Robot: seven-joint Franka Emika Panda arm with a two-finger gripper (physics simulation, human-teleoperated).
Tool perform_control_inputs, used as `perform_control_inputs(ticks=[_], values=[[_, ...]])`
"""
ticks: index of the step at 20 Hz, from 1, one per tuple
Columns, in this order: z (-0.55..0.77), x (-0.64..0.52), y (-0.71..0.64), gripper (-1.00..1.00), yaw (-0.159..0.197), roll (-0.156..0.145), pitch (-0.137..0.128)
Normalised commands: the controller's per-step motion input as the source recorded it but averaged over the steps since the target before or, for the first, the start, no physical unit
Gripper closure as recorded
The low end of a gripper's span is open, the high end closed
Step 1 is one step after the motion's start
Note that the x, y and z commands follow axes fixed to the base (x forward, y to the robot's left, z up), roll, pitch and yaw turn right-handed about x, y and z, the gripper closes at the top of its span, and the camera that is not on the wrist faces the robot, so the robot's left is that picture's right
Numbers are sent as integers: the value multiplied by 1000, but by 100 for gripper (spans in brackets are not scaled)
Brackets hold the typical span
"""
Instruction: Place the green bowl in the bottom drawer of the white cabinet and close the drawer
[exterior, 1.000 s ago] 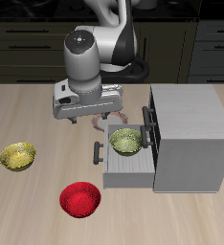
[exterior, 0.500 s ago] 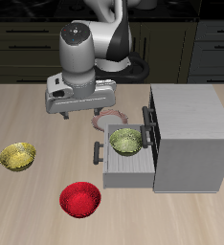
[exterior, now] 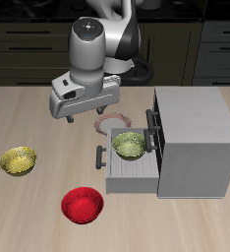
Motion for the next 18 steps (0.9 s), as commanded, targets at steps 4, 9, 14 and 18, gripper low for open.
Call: perform_control_inputs(ticks=[4, 9, 14, 18], values=[[31, 54, 109, -100, 312, 25, 14], [-14, 22, 127, -100, 274, 50, 29], [21, -56, 81, -100, 261, 15, -4], [-23, -110, 30, -100, 176, 8, 32]])
